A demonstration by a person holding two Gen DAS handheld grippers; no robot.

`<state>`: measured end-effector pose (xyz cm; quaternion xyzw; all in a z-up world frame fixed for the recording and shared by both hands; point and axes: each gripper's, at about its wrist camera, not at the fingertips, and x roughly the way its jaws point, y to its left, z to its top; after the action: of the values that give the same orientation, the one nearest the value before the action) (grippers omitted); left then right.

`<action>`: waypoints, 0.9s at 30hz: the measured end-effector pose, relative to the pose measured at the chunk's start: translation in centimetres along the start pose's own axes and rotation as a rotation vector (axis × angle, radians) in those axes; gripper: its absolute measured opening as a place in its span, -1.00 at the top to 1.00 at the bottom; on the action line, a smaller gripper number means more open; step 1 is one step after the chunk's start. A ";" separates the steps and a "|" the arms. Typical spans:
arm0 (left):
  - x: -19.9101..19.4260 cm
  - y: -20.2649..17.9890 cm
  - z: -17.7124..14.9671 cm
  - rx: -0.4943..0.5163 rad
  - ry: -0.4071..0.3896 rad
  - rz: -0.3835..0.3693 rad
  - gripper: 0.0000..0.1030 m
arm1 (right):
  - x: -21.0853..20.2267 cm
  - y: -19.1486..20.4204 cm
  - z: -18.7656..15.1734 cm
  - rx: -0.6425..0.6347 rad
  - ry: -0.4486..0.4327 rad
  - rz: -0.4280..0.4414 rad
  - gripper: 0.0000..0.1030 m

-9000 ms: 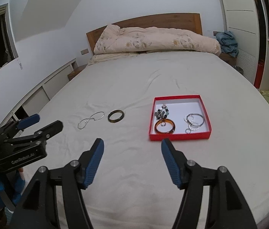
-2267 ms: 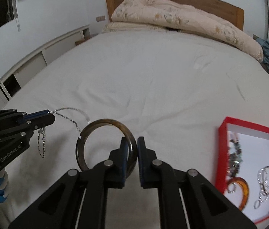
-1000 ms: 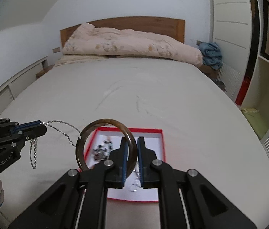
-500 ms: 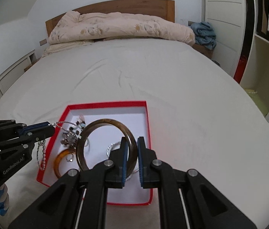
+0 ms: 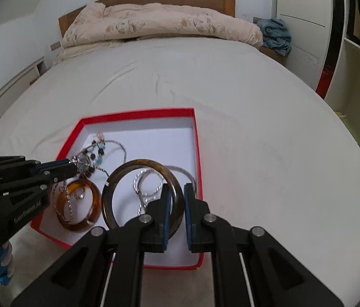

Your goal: Organize jewelry

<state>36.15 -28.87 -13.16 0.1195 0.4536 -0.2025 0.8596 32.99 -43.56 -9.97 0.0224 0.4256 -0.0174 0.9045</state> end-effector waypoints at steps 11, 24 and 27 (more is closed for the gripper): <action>1.0 0.3 -1.1 -0.015 0.021 0.013 0.80 | 1.1 0.2 -1.2 -0.036 0.050 -0.019 0.82; -0.2 -0.2 -1.6 -0.023 0.008 -0.007 -0.16 | -0.1 0.0 -1.4 -0.055 0.048 -0.037 0.78; -1.3 0.3 -1.7 -0.036 -0.004 -0.006 -0.18 | -1.2 0.0 -1.2 -0.058 0.031 -0.041 0.71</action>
<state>34.40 -27.66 -13.01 0.1024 0.4559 -0.1970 0.8619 31.28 -43.47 -9.78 -0.0124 0.4404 -0.0233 0.8974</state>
